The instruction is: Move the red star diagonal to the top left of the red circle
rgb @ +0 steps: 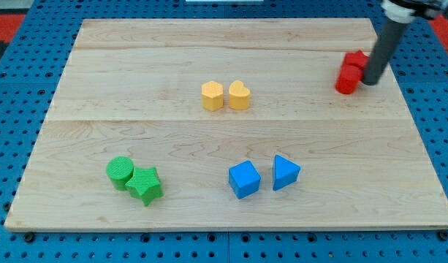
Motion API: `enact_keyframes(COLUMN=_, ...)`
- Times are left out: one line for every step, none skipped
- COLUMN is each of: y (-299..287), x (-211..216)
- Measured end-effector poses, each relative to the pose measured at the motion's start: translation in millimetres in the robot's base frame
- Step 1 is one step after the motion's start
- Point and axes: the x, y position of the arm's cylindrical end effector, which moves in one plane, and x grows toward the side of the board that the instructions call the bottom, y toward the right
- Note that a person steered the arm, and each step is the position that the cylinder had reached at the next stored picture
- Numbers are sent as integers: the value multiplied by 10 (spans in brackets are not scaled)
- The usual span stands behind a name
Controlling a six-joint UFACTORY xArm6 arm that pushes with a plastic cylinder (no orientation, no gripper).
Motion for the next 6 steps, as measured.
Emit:
enact_keyframes(y=298, x=-15)
enact_keyframes(y=544, x=-268)
enact_keyframes(y=-500, x=-597)
enact_keyframes(y=-1502, x=-985)
enact_keyframes(y=-956, x=-977)
enact_keyframes(y=-102, x=-733)
